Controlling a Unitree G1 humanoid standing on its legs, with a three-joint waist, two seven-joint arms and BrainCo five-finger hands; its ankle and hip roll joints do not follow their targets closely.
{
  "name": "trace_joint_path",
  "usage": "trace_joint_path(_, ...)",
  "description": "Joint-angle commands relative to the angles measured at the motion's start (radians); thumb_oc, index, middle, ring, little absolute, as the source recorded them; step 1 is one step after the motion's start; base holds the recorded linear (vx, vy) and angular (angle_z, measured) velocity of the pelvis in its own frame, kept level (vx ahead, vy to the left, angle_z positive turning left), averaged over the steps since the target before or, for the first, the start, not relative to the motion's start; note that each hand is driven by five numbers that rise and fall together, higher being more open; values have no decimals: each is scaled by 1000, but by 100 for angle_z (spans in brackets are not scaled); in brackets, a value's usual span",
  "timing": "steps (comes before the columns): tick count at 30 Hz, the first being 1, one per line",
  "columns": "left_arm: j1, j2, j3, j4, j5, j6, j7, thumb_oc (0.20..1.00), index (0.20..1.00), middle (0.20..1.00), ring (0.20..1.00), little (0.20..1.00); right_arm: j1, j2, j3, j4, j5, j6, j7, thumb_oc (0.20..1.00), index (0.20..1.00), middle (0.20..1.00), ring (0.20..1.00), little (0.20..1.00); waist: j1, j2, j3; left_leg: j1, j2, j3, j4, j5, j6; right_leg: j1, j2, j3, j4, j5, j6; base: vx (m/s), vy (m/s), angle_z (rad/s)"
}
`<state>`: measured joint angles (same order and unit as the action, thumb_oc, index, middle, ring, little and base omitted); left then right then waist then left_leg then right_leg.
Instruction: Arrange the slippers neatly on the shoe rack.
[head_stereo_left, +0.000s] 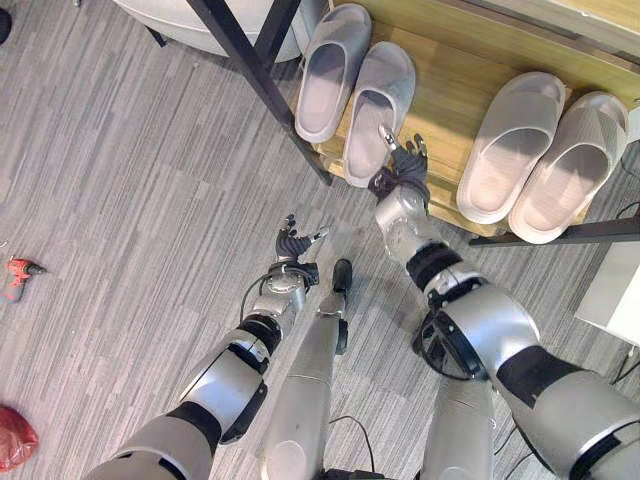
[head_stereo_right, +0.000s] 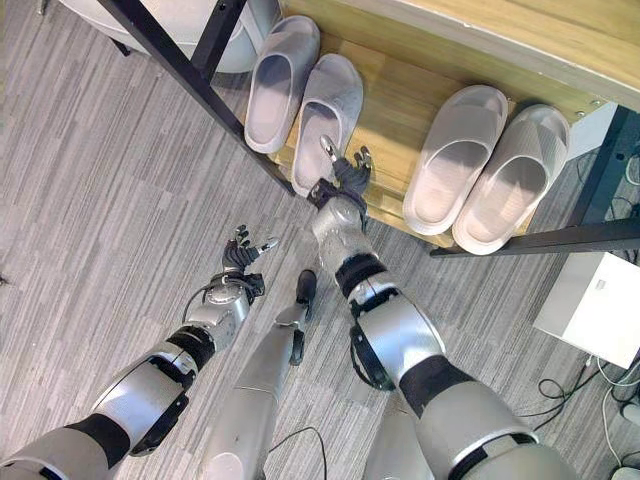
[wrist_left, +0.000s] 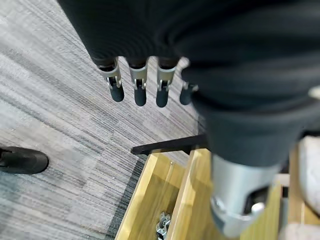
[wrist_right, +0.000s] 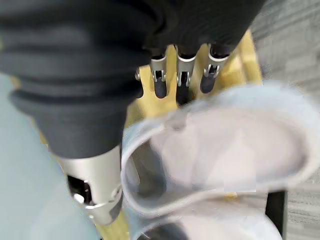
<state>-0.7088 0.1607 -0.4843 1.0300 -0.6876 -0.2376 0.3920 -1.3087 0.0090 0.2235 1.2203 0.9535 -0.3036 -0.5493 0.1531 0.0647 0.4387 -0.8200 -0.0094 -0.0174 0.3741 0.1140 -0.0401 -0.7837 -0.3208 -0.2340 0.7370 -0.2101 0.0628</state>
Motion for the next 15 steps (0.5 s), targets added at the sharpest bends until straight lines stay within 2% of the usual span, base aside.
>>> trace_joint_path(1, 20, 25, -27, -7, 13, -37, -10, 1000, 1000, 1000, 1000, 1000, -105, -30, -28, 7, -17, -13, 38, 1000, 1000, 1000, 1000, 1000, 56, 24, 27, 22, -31, 11, 133, -214, 10, 105, 31, 58, -97, -16, 39, 4, -21, 6)
trace_joint_path(6, 114, 56, -35, -38, 25, -46, -47, 1000, 1000, 1000, 1000, 1000, -148, -110, -40, 47, 9, -3, 60, 1000, 1000, 1000, 1000, 1000, 85, 43, 21, 28, -37, 8, 129, -214, 12, 109, 24, 54, -85, -26, 40, 3, -9, 2)
trace_joint_path(15, 190, 82, -30, -68, 51, -52, -82, 1000, 1000, 1000, 1000, 1000, -165, -206, -35, 68, 6, 4, 89, 1000, 1000, 1000, 1000, 1000, 106, 62, 15, 35, -41, 8, 128, -211, 11, 115, 15, 53, -79, -30, 41, 5, -5, 4)
